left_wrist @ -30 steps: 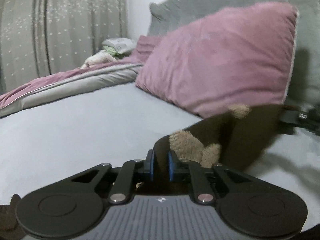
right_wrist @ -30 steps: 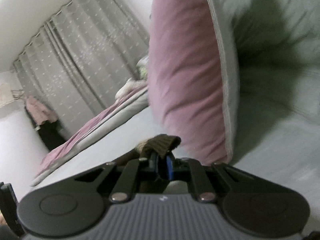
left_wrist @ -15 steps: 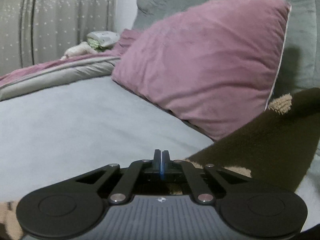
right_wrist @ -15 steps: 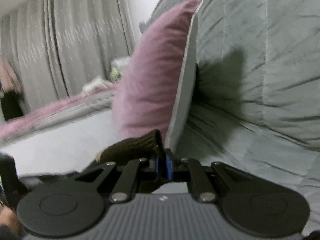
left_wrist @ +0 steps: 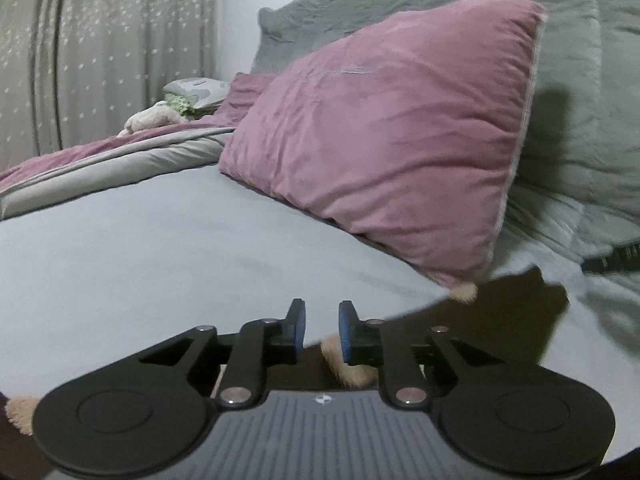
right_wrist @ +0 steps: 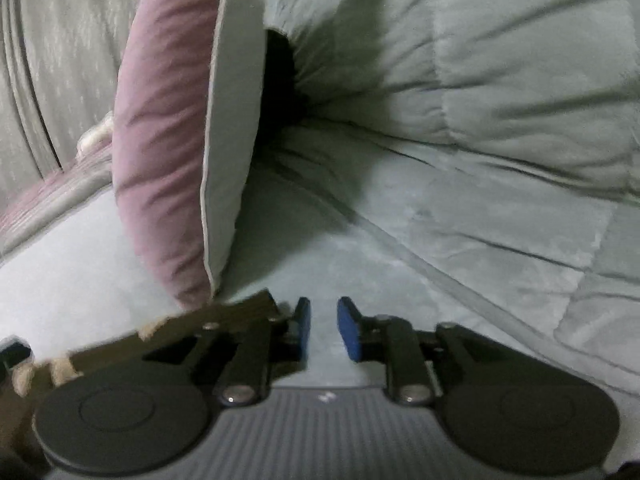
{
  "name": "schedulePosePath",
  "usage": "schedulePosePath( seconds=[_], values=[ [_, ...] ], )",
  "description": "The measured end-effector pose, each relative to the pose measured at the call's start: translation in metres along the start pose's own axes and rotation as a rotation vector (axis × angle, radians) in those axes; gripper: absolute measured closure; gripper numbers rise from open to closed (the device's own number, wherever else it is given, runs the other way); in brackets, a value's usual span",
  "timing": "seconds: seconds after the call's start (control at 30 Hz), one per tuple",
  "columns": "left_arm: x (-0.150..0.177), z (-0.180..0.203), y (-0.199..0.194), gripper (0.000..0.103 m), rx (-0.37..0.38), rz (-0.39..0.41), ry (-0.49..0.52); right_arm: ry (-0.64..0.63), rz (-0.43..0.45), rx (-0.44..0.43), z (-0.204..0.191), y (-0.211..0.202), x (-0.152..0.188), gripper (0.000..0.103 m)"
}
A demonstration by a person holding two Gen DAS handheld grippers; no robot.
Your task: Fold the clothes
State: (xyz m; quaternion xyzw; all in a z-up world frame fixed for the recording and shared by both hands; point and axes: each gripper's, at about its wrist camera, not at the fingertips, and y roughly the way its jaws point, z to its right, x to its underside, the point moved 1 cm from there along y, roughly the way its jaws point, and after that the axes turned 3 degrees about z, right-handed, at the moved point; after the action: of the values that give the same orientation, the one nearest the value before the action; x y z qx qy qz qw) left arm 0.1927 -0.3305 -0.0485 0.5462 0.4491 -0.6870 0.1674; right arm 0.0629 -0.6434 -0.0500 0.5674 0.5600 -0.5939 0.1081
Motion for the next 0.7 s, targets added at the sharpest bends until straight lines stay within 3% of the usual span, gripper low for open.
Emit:
schedulePosePath(
  seconds=[0.07,0.17,0.3,0.37,0.43,0.5,0.57,0.6,0.7],
  values=[
    [0.006,0.008,-0.009,0.085,0.036,-0.006,0.038,0.025,0.011,-0.031,0.004,-0.004,-0.001,0.069],
    [0.018,0.024,-0.018,0.082,0.116,-0.025,0.103,0.025,-0.013,-0.069,0.002,-0.002,0.003,0.065],
    [0.036,0.048,-0.024,0.063,0.225,-0.072,0.201,0.028,-0.09,-0.121,-0.005,0.015,0.01,0.063],
    [0.045,0.061,-0.023,0.061,0.22,-0.084,0.269,0.032,-0.127,-0.143,-0.009,0.022,0.015,0.063],
    [0.05,0.069,-0.018,0.06,0.194,-0.103,0.303,0.047,-0.152,-0.17,-0.011,0.032,0.021,0.069],
    [0.052,0.073,-0.013,0.061,0.176,-0.118,0.292,0.038,-0.144,-0.151,-0.014,0.037,0.023,0.088],
    [0.05,0.074,-0.009,0.076,0.17,-0.128,0.25,0.027,-0.134,-0.128,-0.017,0.042,0.025,0.092],
    [0.048,0.076,-0.008,0.093,0.173,-0.129,0.232,0.014,-0.113,-0.102,-0.019,0.038,0.023,0.092],
    [0.047,0.078,-0.005,0.093,0.182,-0.133,0.198,-0.017,-0.08,-0.063,-0.022,0.029,0.019,0.092]
  ],
)
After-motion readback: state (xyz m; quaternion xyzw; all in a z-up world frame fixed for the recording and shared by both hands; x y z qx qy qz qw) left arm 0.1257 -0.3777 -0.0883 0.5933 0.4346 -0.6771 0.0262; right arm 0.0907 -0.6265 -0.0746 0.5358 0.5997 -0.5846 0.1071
